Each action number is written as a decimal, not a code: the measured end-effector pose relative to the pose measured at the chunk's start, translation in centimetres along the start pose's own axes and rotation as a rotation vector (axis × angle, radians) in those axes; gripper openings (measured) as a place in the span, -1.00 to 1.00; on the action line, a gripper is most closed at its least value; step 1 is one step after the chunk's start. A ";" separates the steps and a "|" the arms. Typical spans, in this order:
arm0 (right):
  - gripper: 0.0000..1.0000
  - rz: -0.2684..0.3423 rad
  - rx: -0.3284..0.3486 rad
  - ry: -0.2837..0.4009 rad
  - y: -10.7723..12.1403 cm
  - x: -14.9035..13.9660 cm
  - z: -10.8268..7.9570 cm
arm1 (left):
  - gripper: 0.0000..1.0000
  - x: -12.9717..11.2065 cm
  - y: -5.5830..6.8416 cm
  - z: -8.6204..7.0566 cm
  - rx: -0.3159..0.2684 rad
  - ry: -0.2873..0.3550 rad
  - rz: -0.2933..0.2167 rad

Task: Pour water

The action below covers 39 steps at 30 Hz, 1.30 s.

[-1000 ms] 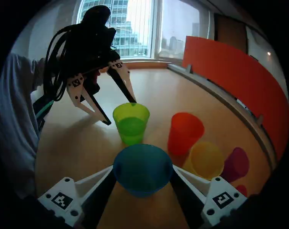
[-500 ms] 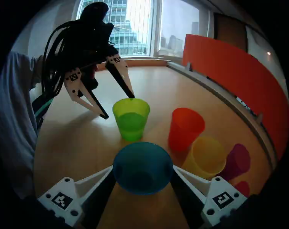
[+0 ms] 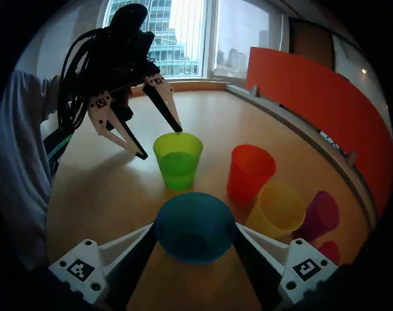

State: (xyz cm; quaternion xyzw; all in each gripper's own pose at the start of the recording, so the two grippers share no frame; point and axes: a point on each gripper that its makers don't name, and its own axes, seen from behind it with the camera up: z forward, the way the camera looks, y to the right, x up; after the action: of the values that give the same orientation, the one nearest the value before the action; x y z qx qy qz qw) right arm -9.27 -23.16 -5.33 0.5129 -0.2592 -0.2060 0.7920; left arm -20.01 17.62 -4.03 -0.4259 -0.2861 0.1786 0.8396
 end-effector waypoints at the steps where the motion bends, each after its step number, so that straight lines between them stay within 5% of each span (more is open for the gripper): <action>1: 1.00 0.001 -0.003 0.000 0.0 -0.1 -0.1 | 1.00 -0.1 0.0 -0.1 0.003 0.000 0.000; 27: 1.00 0.081 -0.146 0.035 0.5 -3.1 -6.3 | 1.00 -0.8 -0.2 -4.0 0.106 0.040 -0.063; 39: 1.00 0.165 -0.271 0.102 1.8 -3.2 -9.6 | 0.99 -0.4 -2.0 -5.7 0.199 0.123 -0.162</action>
State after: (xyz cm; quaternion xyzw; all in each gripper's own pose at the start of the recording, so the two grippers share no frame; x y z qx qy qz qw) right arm -5.70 -13.84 -7.60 0.3880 -0.2299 -0.1471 0.8803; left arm -16.58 12.80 -5.24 -0.3262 -0.2484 0.1115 0.9052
